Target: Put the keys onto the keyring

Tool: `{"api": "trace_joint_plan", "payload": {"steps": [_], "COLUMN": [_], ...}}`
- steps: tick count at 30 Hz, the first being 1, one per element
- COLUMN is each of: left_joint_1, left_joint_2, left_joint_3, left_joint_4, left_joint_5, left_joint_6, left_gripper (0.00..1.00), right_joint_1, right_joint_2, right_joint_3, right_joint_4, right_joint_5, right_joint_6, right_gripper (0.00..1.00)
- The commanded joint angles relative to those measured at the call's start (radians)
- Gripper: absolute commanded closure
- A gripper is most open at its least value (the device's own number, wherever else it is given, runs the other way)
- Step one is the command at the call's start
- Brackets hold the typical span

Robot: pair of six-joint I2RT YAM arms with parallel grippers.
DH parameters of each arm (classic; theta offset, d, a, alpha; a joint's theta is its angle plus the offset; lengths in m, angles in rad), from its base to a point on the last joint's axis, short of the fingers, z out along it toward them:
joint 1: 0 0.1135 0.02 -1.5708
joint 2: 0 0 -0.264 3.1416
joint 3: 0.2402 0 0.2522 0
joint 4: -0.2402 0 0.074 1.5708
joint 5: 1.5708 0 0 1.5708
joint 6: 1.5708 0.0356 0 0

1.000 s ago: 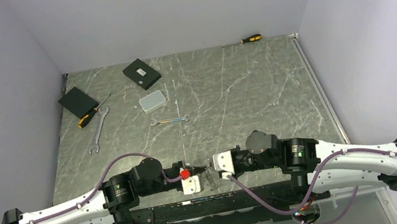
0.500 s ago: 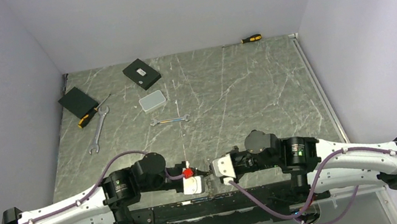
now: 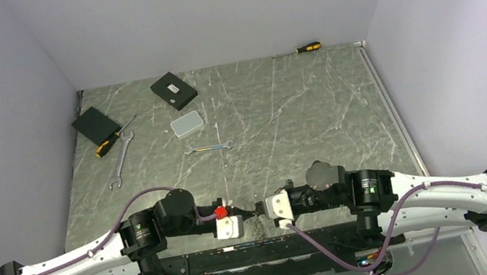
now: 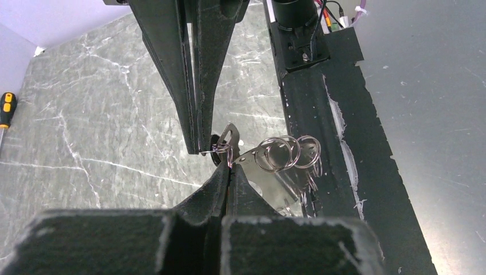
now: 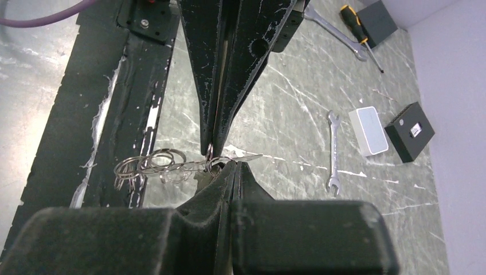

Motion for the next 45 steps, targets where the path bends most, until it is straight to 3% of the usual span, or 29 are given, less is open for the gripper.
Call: {"api": "trace_joint_plan", "payload": {"steps": [1,16,27,45], "left_joint_1": [0.004,0.029,0.036,0.037], "left_joint_2": [-0.018,-0.117,-0.107,-0.231], "left_joint_3": [-0.014,-0.117,-0.136,-0.153], "left_joint_4": [0.092,0.253,0.311,0.248], "left_joint_5": [0.043,0.032,0.036,-0.019], "left_joint_6": [-0.047,-0.156,-0.181,-0.227], "left_gripper": [1.00,1.00,1.00,1.00], "right_joint_1": [0.015,0.079,0.113,0.126], "right_joint_2": [-0.026,-0.060,-0.039,-0.106], "right_joint_3": [-0.016,-0.118,-0.140,-0.213], "right_joint_4": [0.159,0.348,0.474,0.503], "right_joint_5": [0.030,0.146,0.192,0.346], "right_joint_6": [0.027,0.036,0.065,0.160], "right_gripper": [1.00,1.00,1.00,1.00]}}
